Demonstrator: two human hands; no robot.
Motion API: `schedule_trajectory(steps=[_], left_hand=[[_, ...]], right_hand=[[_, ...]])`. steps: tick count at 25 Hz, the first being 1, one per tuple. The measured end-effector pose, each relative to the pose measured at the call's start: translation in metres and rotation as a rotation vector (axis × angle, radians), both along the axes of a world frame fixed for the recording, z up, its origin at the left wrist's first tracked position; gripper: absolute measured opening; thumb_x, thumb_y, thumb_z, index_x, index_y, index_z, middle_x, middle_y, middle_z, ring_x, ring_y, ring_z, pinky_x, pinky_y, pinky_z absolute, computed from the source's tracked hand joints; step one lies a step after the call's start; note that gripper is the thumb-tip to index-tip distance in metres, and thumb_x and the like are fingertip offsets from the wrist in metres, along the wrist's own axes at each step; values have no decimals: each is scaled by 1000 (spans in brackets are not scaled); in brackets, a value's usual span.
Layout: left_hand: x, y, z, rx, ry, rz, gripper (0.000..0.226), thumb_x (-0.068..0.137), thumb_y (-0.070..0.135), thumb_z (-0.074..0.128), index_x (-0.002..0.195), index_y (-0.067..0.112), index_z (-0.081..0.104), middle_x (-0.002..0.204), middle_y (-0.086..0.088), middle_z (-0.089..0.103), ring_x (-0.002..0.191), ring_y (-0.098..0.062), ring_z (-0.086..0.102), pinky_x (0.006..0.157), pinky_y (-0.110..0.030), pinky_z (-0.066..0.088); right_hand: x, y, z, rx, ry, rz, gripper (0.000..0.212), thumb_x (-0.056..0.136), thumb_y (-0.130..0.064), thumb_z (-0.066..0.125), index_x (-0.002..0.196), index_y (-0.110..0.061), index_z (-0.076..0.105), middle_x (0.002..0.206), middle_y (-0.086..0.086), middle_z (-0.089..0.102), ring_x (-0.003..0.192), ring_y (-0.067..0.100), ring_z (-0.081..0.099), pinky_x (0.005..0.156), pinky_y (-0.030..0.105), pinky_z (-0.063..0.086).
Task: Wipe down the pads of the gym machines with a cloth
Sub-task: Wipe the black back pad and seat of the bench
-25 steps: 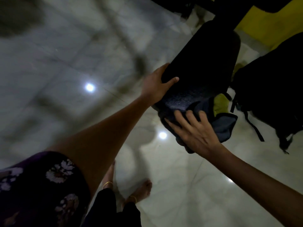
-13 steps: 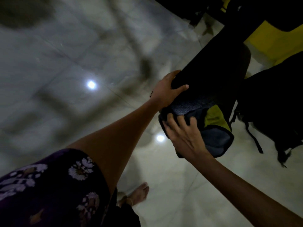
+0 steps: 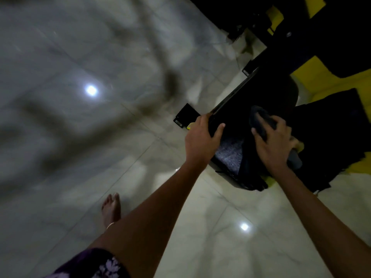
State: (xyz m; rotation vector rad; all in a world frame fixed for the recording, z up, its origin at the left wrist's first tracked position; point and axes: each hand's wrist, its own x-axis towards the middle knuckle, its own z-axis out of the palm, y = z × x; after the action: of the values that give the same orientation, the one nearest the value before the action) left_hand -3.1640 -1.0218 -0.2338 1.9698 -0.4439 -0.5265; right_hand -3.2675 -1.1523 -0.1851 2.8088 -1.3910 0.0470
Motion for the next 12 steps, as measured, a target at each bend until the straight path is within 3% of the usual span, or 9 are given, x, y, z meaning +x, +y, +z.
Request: schedule_trajectory(steps=[4,8,9,12], left_hand=[[3,2,-1,-15,-48,-64,41,92,40,56,124,15,53,116,-1,60,104,-17,58,82,-30,49],[-4,-12,1,280,-165,-172,48,100,37,36,142,13,38,134,-7,51,120,-26,50,100,-44,37],[-9,-16,7,355,-167,-145,48,99,33,32,142,13,38,133,-7,52,120,-27,50,102,-49,35],[-22,-22,18,387,-212,13,50,86,26,31,125,11,59,117,-5,65,110,-24,60,96,-60,40]], right_hand=[[15,9,-5,-46,70,457,45,87,-44,39,128,-33,55,128,9,50,107,31,41,84,42,26],[78,-30,4,-1,107,141,39,88,-38,48,125,-31,58,139,4,43,124,33,35,95,46,25],[90,-27,3,1,149,210,37,87,-35,47,122,-33,60,139,-1,44,126,31,34,96,45,23],[103,-20,4,81,308,764,45,78,-37,34,108,-34,67,126,-8,58,120,27,42,92,40,18]])
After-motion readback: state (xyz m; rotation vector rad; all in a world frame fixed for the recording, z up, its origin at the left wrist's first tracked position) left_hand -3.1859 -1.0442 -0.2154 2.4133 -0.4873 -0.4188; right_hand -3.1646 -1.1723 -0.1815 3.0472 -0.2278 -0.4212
